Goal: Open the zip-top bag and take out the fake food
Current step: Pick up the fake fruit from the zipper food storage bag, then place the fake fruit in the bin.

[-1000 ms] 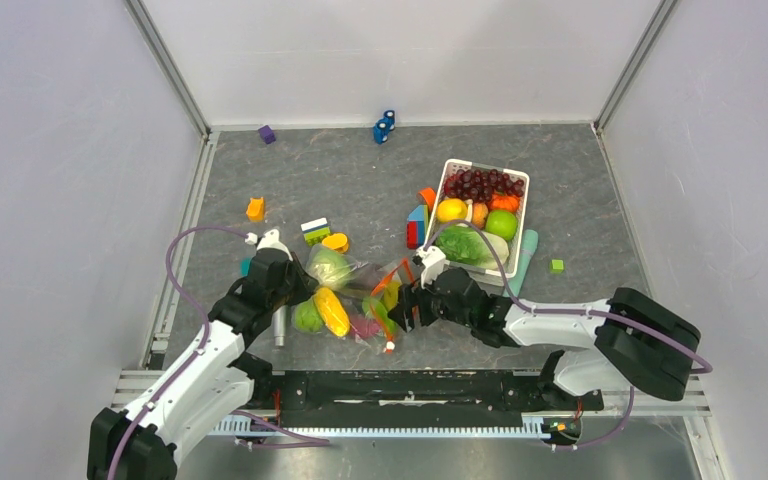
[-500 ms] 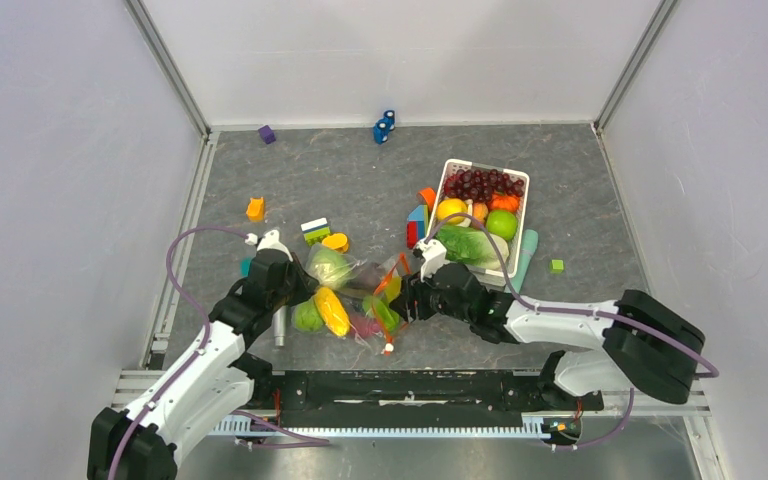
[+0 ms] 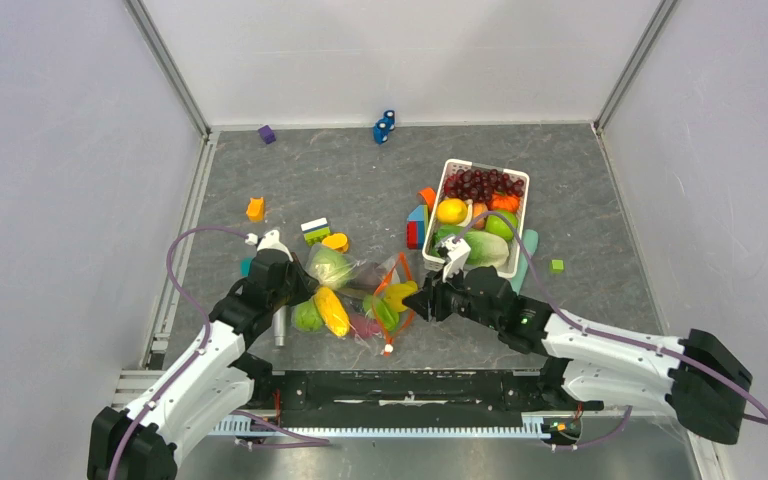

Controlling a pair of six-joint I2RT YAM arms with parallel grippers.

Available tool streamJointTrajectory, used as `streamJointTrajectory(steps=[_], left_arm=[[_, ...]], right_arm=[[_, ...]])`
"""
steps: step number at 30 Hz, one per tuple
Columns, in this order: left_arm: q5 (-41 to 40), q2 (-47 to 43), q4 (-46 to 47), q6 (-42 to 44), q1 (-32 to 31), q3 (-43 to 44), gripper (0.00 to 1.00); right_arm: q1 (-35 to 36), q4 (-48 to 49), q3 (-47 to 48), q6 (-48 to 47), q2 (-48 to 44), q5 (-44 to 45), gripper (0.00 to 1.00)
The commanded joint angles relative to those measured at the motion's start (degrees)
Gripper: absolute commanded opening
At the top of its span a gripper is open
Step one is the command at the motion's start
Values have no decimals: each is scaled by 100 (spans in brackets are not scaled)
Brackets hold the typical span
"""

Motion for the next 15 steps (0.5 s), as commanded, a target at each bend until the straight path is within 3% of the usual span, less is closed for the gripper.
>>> streamJointTrajectory(steps=[1,8,15], left_arm=[[-89,38,39,-11,27,-32,2],[-105,-19,-22,1,26,-22,2],[27,-27,12,46,27,5,2]], right_arm=[[-97,-450,18,4,-592,-46,29],[-457,-1467,237,-63,-1411,237,22],[-1464,-2154,946,-547,-1467,330,16]])
